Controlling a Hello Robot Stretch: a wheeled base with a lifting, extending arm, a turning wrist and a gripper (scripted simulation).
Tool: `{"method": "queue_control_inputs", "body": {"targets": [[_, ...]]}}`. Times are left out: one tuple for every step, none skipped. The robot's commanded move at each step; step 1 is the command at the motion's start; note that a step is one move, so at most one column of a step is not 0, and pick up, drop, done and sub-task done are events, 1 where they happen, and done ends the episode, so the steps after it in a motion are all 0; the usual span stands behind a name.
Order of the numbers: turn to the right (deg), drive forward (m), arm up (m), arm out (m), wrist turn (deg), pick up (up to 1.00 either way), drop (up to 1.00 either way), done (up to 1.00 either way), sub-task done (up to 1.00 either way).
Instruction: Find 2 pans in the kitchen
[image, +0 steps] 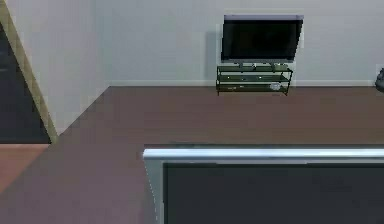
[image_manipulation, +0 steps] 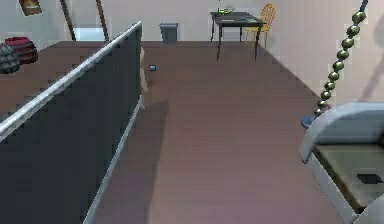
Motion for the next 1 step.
{"method": "queue_control_inputs", "body": {"targets": [[-45.0, 0.00, 0.00, 0.00, 0.0, 0.00, 0.00, 0.00, 0.00]]}}
